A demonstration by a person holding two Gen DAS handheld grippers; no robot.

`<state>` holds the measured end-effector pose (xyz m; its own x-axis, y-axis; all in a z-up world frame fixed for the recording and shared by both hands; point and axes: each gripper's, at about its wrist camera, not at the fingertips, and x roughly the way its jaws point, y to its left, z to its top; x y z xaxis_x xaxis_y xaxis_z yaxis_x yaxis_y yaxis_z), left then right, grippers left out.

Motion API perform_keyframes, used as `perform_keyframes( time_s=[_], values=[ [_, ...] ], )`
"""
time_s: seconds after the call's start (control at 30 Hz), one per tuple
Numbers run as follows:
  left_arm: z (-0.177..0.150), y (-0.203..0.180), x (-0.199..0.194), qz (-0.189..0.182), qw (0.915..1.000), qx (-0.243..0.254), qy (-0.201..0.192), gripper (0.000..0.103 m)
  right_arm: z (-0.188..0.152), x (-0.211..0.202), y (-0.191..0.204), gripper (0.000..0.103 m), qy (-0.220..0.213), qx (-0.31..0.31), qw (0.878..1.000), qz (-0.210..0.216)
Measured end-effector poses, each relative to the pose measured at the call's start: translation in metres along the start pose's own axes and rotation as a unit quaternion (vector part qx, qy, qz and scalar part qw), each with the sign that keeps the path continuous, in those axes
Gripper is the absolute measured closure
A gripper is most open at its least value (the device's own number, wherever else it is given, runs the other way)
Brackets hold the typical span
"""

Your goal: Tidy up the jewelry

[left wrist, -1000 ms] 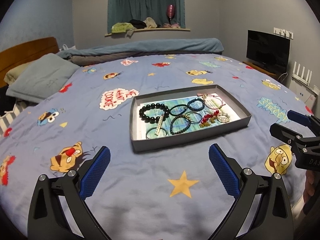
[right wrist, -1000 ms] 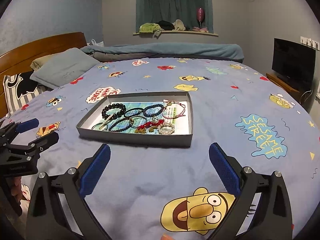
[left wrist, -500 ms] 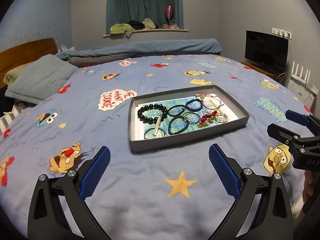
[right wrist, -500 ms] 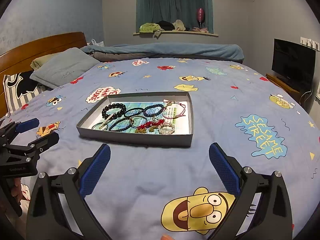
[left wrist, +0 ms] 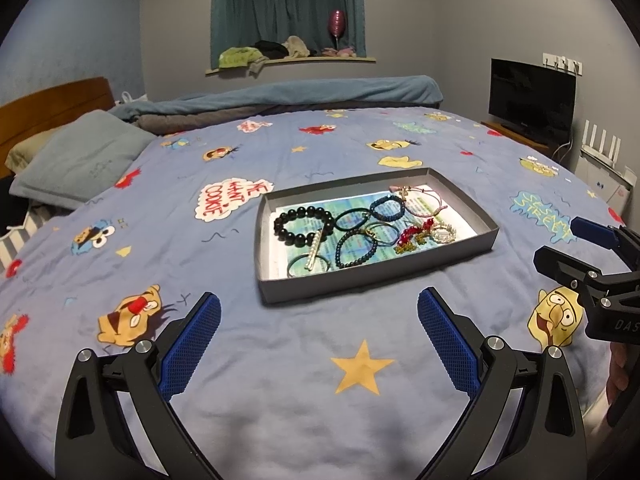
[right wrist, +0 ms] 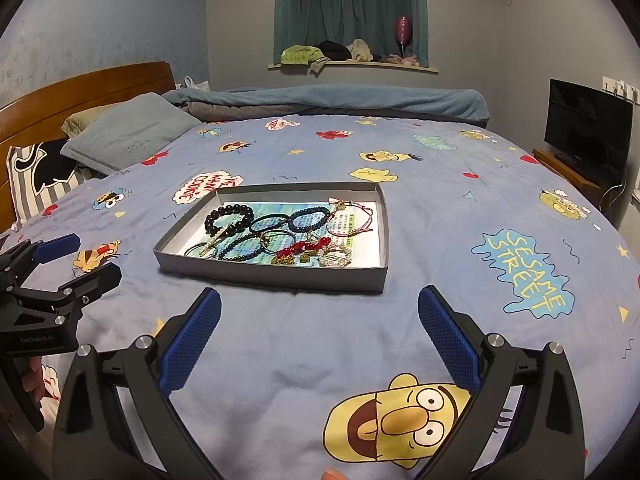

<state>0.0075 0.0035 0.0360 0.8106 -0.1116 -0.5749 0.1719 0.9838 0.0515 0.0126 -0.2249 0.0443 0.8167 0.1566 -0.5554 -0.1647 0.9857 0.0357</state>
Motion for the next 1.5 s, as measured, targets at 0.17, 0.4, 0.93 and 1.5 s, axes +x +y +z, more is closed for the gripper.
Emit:
perform_keyframes(
  time_s=[0.17,0.4,0.93,1.5],
  values=[
    [0.0001,0.0003,-0.0002,0.001,1.0,0.001,0.001,0.005,0.0001,-0.0002,-0.0003,0.006,0.002,-0.001,1.0,-0.001],
    [-0.0001,-0.0007,0.0002,-0.001,1.0,0.005,0.0,0.005,0.0005,0.0,0.0001,0.006,0.002,-0.002,1.0,-0.001],
    [-0.0015,-0.001,0.0012,-0.002,0.9999,0.01,0.0,0.005,-0.0005,0.0007,0.0018,0.006,0.005,-0.005,1.0,0.001],
    [-0.0006,-0.0016,0.0049,-0.01,0.9998,0.018,0.005,0.005,-0.0016,0.0036,0.0024,0.006,0.008,-0.007,1.0,0.002]
  ],
)
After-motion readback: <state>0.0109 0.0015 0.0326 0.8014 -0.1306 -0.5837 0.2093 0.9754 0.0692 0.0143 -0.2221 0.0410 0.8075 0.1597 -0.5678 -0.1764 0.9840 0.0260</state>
